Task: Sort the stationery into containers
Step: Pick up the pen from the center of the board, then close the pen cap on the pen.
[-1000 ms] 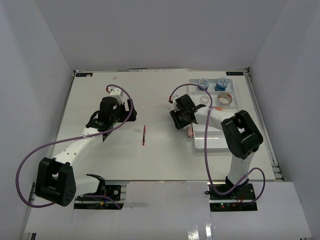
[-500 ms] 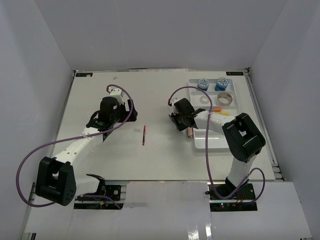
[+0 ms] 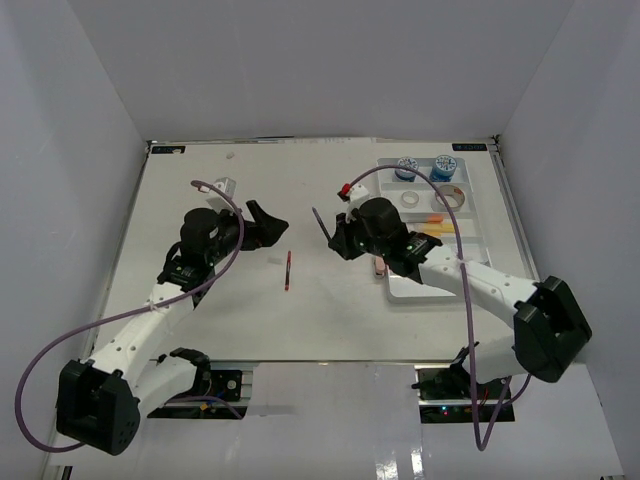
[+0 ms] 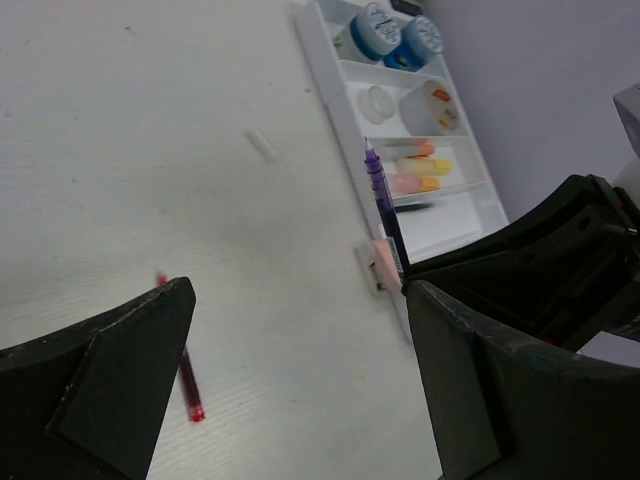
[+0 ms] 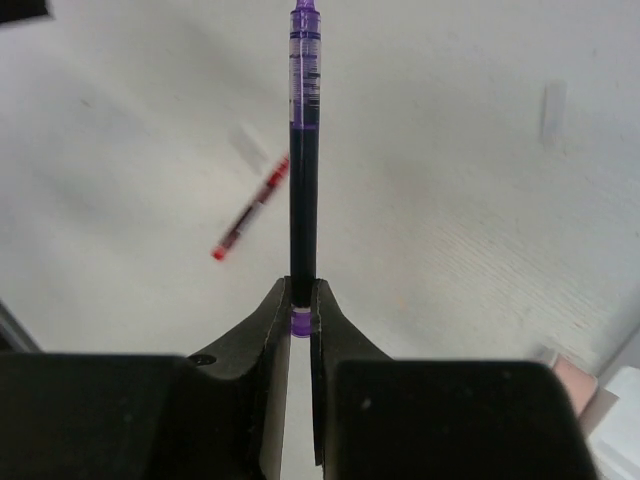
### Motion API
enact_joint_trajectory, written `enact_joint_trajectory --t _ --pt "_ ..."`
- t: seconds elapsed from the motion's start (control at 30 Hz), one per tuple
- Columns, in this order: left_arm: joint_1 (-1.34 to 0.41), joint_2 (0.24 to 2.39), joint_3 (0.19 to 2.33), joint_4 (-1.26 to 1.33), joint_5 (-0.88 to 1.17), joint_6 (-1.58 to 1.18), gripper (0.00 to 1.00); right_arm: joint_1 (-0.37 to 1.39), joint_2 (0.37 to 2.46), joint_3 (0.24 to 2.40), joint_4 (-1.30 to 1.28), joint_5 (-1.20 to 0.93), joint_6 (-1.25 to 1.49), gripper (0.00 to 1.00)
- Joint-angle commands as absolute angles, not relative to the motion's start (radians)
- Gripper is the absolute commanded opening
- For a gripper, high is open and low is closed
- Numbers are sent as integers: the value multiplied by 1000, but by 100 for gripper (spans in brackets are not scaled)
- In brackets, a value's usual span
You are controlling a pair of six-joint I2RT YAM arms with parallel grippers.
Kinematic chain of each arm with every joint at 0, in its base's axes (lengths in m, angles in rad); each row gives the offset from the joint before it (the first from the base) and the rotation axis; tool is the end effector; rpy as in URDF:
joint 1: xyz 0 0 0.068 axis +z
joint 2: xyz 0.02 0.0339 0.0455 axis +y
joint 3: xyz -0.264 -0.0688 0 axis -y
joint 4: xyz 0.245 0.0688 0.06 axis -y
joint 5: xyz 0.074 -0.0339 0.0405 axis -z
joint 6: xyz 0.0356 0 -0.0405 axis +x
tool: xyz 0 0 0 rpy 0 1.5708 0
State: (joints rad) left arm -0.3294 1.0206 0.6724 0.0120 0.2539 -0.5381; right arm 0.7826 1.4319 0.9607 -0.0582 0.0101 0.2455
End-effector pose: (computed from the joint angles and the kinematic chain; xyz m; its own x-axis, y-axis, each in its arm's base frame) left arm 0.2196 -0.0845 0.2756 -0.5435 -0.3385 -0.7681 0.3015 0.7753 -0.5550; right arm 0.2297 0.2279 0.2619 -0.5172 -0.1716 -0.8385 -0.5909 0.7803 0.2048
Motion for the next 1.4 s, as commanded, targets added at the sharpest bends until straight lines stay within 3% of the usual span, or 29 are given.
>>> enact_joint_trajectory --t 0.0,0.53,0.67,1.0,1.37 --pt "-339 960 646 167 363 -670 98 805 1342 924 156 -41 379 8" --pt "-528 1055 650 479 305 -732 98 841 1250 799 514 -176 538 8" --pt "-546 1091 655 497 301 -738 93 842 1247 790 546 -198 548 8" --pt "-560 1118 661 546 334 -752 67 842 1246 759 606 -229 572 8" --pt "-565 1120 647 591 360 -756 30 842 1258 733 643 -236 603 8"
